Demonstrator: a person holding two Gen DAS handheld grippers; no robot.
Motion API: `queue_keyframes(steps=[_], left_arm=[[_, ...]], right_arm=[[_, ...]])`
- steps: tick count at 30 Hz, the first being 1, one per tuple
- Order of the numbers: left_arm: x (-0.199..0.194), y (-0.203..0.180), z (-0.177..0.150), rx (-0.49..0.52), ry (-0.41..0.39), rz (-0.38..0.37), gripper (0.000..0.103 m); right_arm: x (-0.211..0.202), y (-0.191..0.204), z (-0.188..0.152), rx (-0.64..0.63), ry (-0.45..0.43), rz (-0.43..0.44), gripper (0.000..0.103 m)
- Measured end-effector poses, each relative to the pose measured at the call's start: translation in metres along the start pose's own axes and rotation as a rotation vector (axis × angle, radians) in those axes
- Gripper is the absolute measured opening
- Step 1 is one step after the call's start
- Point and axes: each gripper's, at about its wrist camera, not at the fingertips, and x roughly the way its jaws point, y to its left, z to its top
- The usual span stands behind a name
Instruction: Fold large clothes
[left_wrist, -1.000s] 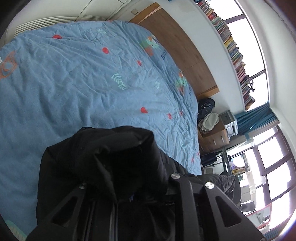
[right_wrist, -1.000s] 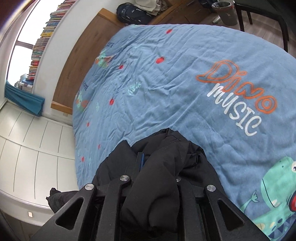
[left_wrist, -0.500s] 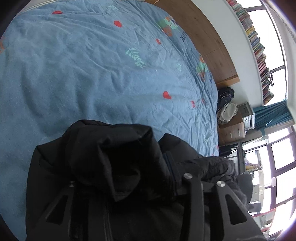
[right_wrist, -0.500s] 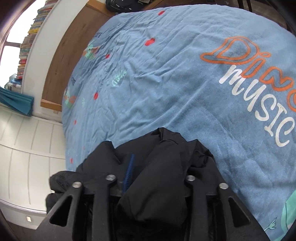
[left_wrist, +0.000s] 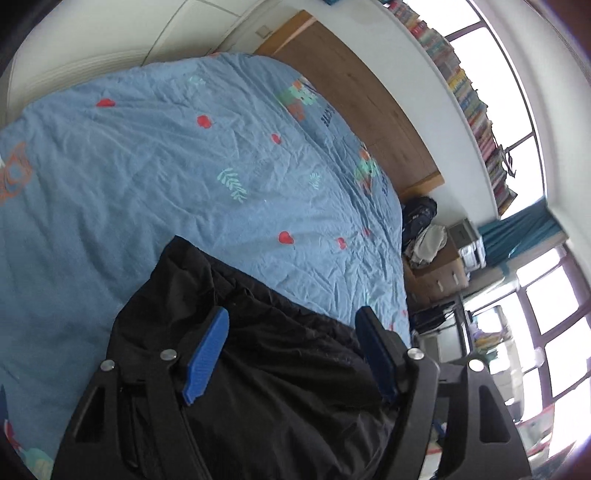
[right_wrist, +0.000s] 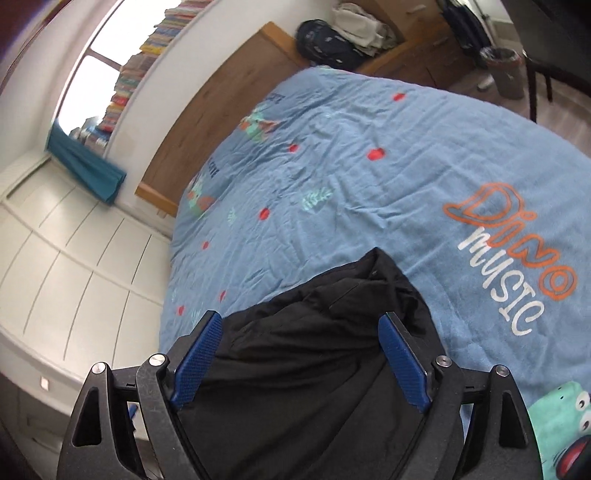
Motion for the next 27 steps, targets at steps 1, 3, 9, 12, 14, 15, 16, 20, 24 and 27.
queue_keyframes(steps=[1,3,9,12,14,15,16,20,24,27], left_arm=[[-0.004,-0.01,-0.011,0.045,0.01,0.005,0.07],[-0.007,-0.032,-0.037,0.126,0.043,-0.006,0.07],[0.012,-0.082,-0.124,0.366,0.157,0.009,0.07],[0.038,-0.089,-0.151,0.459,0.194,0.067,0.07],[0.061,-0.092,-0.156,0.507,0.197,0.117,0.07],[0.072,-0.093,-0.153,0.511,0.202,0.13,0.07],[0.082,-0.092,-0.148,0.506,0.206,0.139,0.07],[0.125,-0.09,-0.122,0.473,0.238,0.193,0.072],[0.167,-0.089,-0.104,0.477,0.249,0.254,0.074],[0.198,-0.087,-0.091,0.469,0.256,0.288,0.078]], right_arm=[[-0.002,0.013,-0.008,-0.048,0.01,0.009,0.086],[-0.003,0.039,-0.03,-0.144,0.033,0.027,0.086],[0.022,0.089,-0.108,-0.396,0.126,0.018,0.086],[0.043,0.106,-0.138,-0.522,0.164,-0.009,0.086],[0.061,0.112,-0.148,-0.581,0.19,-0.029,0.086],[0.072,0.116,-0.15,-0.615,0.188,-0.061,0.086],[0.081,0.117,-0.149,-0.632,0.189,-0.08,0.086],[0.129,0.115,-0.124,-0.61,0.217,-0.136,0.087],[0.167,0.106,-0.095,-0.541,0.235,-0.156,0.089],[0.195,0.103,-0.083,-0.536,0.244,-0.197,0.092]])
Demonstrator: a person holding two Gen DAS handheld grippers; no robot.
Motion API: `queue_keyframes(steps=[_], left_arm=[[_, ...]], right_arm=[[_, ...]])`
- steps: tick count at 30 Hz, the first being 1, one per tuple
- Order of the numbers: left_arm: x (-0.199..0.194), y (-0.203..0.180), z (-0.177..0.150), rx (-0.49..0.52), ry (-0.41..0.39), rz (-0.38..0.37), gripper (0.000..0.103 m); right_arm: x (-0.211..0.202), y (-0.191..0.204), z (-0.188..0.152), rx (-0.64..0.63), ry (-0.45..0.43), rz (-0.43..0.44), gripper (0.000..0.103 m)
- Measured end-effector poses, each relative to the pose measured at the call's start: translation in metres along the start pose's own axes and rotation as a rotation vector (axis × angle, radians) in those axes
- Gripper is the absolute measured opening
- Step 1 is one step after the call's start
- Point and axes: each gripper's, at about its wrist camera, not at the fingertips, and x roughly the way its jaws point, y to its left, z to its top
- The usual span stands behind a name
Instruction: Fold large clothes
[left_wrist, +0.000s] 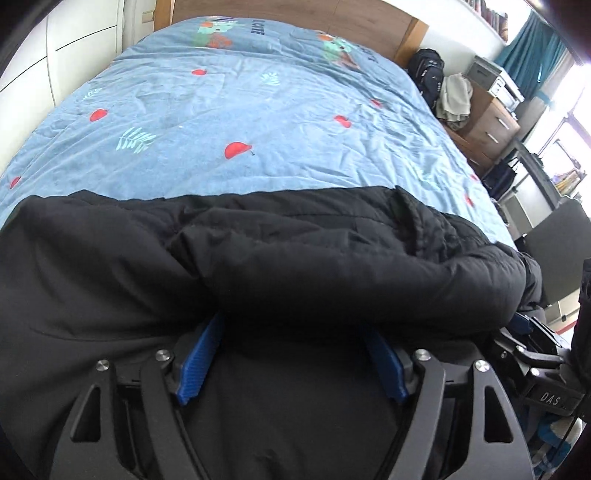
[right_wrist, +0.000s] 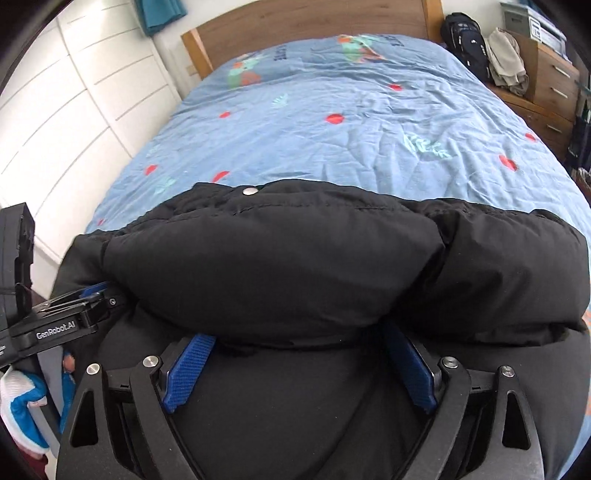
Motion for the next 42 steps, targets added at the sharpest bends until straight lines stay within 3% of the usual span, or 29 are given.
queue_keyframes(steps=[7,14,19,27,31,37,42], left_arm=[[0.059,-0.002,0.038,0.005,0.029,0.086,0.091],[0.088,0.0,0.045,-0.011,0.023,0.109,0.103],[0.059,0.0,0.047,-0.018,0.036,0.089,0.102],[-0.052,0.013,0.03,0.013,-0.121,0.049,0.101],[-0.082,0.029,0.011,0.063,-0.164,0.132,0.101],[-0.049,0.081,-0.012,-0.005,-0.098,0.202,0.101],[0.0,0.107,-0.025,-0.057,-0.052,0.172,0.103]], right_arm=[[0.056,-0.013,0.03,0.017,0.049,-0.08,0.1],[0.09,-0.028,0.037,0.053,0.07,-0.074,0.103],[0.068,-0.023,0.038,0.046,0.071,-0.076,0.102],[-0.02,-0.015,0.018,-0.008,-0.021,-0.06,0.102],[-0.046,-0.016,-0.003,-0.023,-0.047,-0.059,0.102],[-0.036,-0.057,-0.015,0.063,-0.037,-0.131,0.102],[0.002,-0.088,-0.022,0.117,0.002,-0.138,0.102]])
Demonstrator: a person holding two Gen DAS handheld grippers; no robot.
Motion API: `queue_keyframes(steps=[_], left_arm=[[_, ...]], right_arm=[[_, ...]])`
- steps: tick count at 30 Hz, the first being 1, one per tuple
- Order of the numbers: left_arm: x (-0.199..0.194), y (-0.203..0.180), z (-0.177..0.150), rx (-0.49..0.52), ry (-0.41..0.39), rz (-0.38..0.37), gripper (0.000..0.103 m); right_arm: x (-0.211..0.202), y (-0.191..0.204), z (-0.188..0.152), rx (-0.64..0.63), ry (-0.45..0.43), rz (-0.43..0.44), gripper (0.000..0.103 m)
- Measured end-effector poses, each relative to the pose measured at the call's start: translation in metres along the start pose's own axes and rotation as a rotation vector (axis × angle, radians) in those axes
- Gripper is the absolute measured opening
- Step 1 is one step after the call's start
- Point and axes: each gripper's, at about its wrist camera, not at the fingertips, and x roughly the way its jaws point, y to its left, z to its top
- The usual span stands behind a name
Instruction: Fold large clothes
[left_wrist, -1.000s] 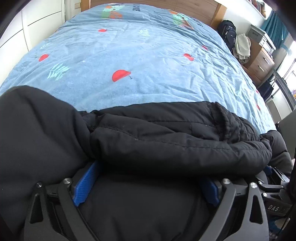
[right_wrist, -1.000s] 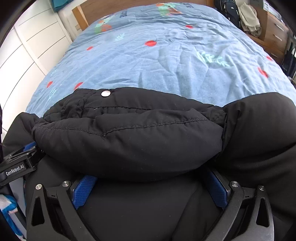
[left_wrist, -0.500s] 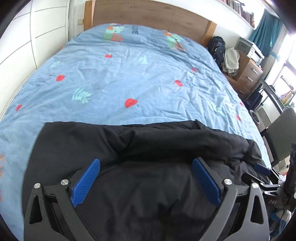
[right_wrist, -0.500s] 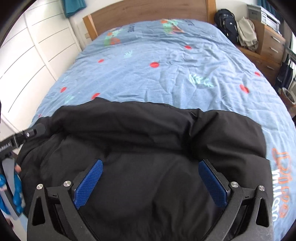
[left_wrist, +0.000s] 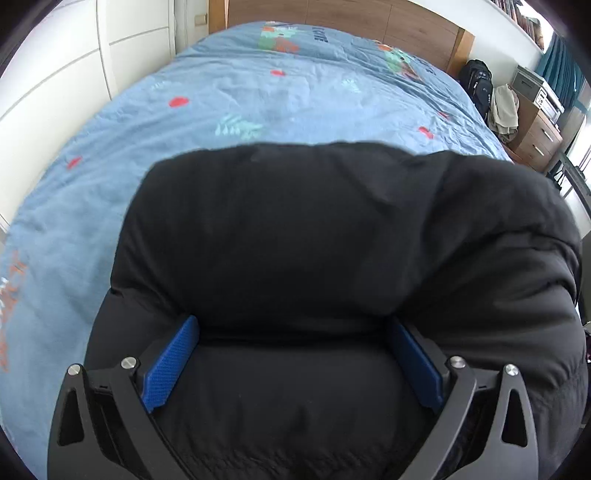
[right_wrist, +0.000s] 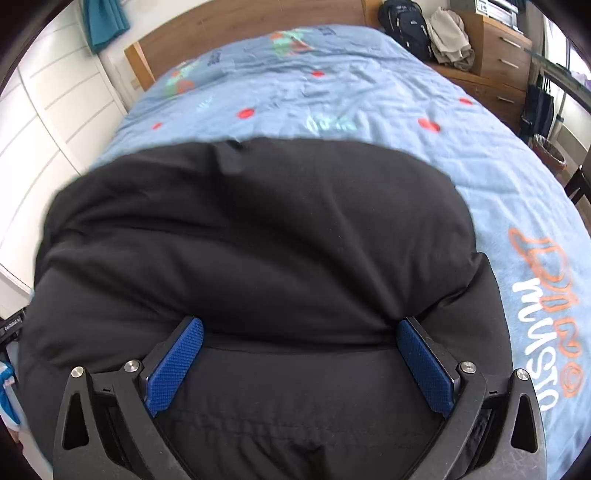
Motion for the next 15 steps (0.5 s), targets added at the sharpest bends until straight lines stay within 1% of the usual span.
queue_keyframes(steps=[3,6,9,11,13,15], left_arm=[[0.014,-0.001,0.002,-0.008,0.0,-0.01,0.103],[0.023,-0.002,0.005,-0.016,0.011,-0.017,0.103],[0.029,-0.005,0.007,-0.013,0.027,-0.004,0.103],[0.027,-0.007,0.007,-0.006,0.032,0.014,0.103],[0.016,-0.009,0.006,0.002,0.028,0.038,0.103],[-0.003,-0.009,0.003,0.005,-0.002,0.053,0.103]], right_arm=[[0.018,-0.003,0.002,0.011,0.007,0.0,0.102],[0.031,-0.01,0.008,0.034,0.021,0.018,0.102],[0.036,-0.013,0.01,0.043,0.028,0.025,0.102],[0.035,-0.012,0.01,0.039,0.033,0.013,0.102],[0.03,-0.01,0.011,0.039,0.043,-0.005,0.102],[0.015,-0.009,0.01,0.046,0.028,-0.016,0.102]])
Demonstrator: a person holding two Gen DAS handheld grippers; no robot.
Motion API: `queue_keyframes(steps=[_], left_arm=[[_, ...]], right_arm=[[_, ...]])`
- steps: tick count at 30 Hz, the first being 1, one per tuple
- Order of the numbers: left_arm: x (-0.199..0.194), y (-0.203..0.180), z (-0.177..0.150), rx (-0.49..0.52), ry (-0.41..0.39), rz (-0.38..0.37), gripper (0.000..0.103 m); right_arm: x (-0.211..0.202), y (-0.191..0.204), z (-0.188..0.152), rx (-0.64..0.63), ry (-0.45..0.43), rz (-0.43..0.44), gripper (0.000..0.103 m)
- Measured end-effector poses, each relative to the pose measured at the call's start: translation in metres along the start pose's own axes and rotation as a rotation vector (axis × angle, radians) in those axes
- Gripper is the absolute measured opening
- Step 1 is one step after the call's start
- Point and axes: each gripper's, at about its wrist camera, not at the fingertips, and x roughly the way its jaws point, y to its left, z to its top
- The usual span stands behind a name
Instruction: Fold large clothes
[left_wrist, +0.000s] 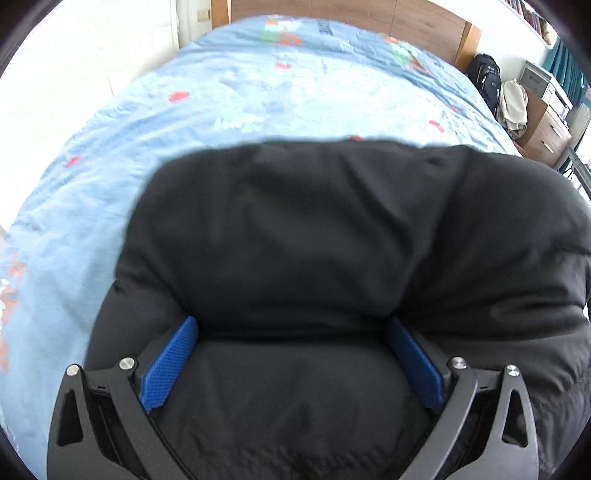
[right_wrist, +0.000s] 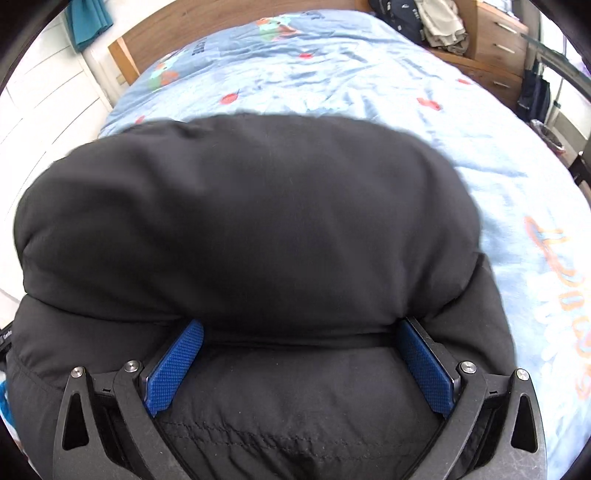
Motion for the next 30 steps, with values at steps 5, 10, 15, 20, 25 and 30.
queue_keyframes(steps=[5,10,15,20,25,30], left_arm=[[-0.052,0.001,-0.022,0.007,-0.077,0.002,0.103],[-0.082,0.002,-0.059,0.015,-0.126,-0.001,0.103],[-0.08,0.0,-0.078,0.043,-0.16,0.026,0.103],[-0.071,-0.004,-0.089,0.074,-0.189,0.039,0.103],[-0.066,-0.005,-0.093,0.082,-0.21,0.04,0.103],[-0.064,-0.005,-0.096,0.086,-0.219,0.044,0.103]], right_arm=[[-0.048,0.001,-0.02,-0.03,-0.072,0.031,0.102],[-0.083,0.006,-0.058,-0.085,-0.114,0.048,0.102],[-0.081,0.004,-0.085,-0.096,-0.126,0.026,0.102],[-0.063,-0.019,-0.085,-0.057,-0.113,0.035,0.102],[-0.05,-0.034,-0.084,0.008,-0.109,0.068,0.102],[-0.047,-0.032,-0.088,-0.003,-0.117,0.053,0.102]])
